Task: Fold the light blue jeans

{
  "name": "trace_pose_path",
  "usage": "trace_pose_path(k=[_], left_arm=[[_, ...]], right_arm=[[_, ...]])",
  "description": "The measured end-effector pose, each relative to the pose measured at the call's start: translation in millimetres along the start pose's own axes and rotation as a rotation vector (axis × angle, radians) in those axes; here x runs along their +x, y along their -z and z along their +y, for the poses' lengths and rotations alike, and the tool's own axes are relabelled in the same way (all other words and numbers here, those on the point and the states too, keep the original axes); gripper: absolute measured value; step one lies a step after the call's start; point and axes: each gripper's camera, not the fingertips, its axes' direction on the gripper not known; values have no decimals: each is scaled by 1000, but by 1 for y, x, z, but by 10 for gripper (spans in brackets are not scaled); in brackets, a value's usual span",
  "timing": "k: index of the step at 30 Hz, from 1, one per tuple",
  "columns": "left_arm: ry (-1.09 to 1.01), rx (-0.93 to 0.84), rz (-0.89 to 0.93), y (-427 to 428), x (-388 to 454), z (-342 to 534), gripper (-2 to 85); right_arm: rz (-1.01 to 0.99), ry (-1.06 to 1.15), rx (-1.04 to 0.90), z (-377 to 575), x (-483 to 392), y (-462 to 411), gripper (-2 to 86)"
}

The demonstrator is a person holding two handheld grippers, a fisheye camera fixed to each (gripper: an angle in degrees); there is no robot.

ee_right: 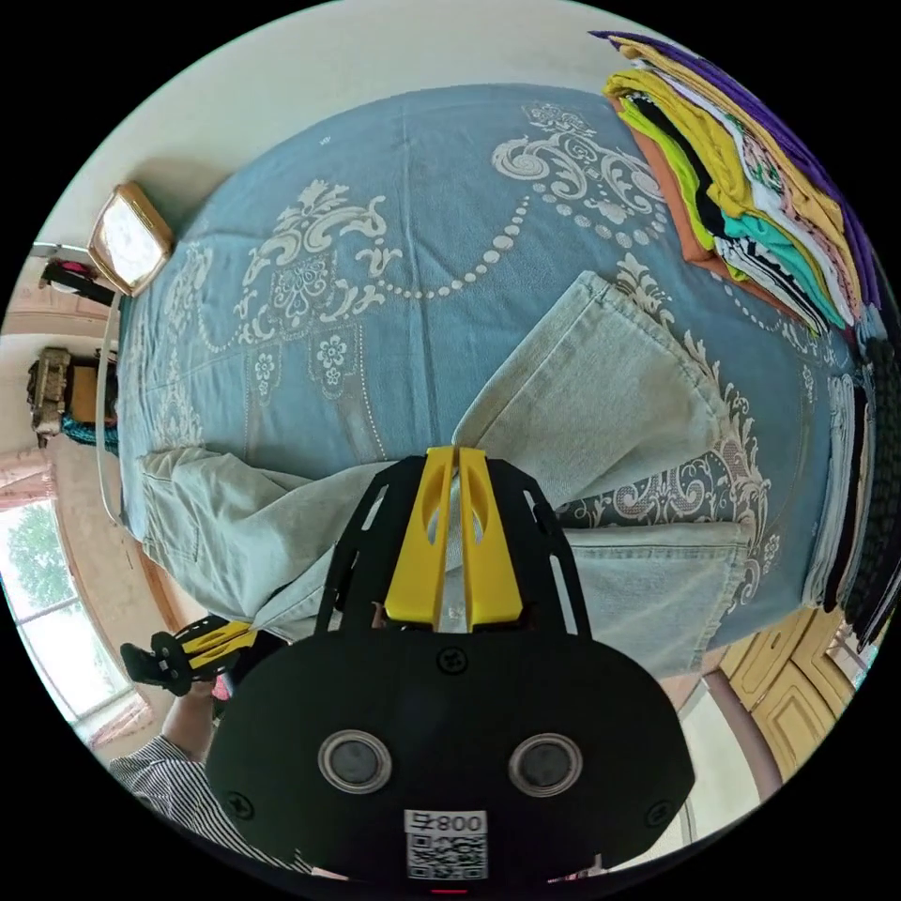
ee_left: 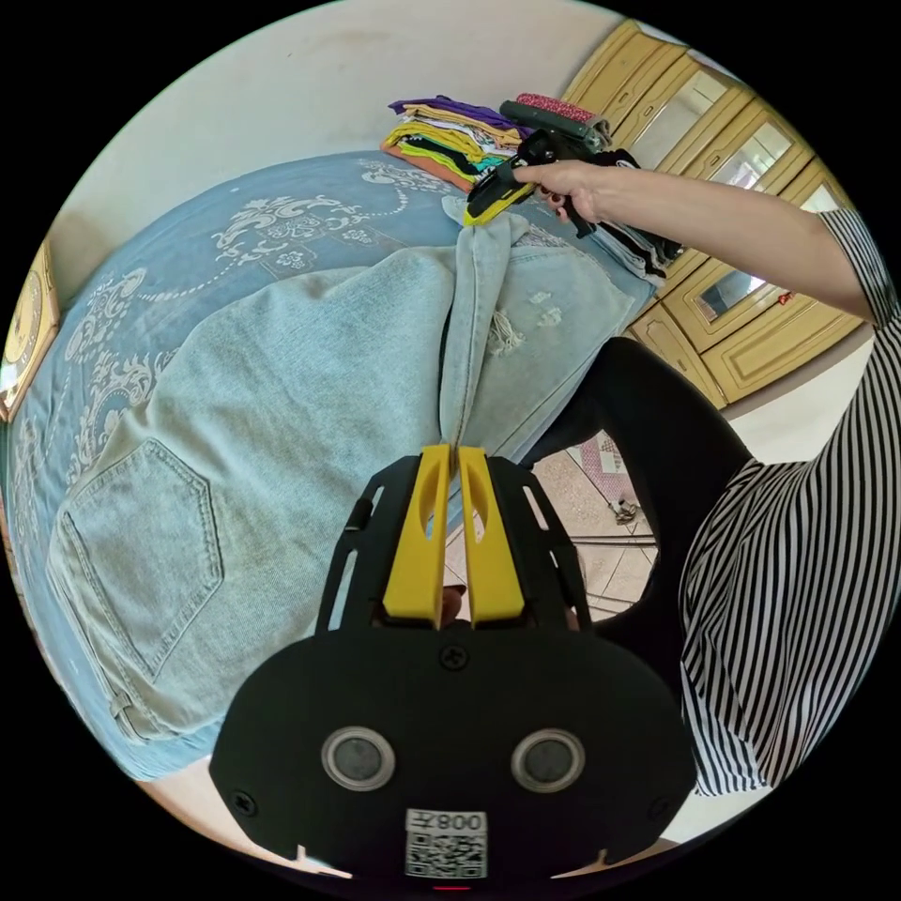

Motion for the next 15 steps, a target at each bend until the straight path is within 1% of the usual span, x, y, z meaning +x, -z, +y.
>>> trace_pose_path(k=[2, 6, 8, 15], left_arm=[[-16, 4, -16, 6, 7, -6, 19], [-61, 6, -58, 19, 25, -23, 18], [-87, -8, -78, 22, 34, -31, 18], [-225, -137, -160, 19, 74, -64, 18]], right_arm=[[-121, -21, 86, 23, 28, 9, 7], [-250, -31, 193, 71, 68, 17, 5], [-329, -56, 248, 110, 97, 12, 5], [-413, -165, 227, 203, 162, -52, 5]])
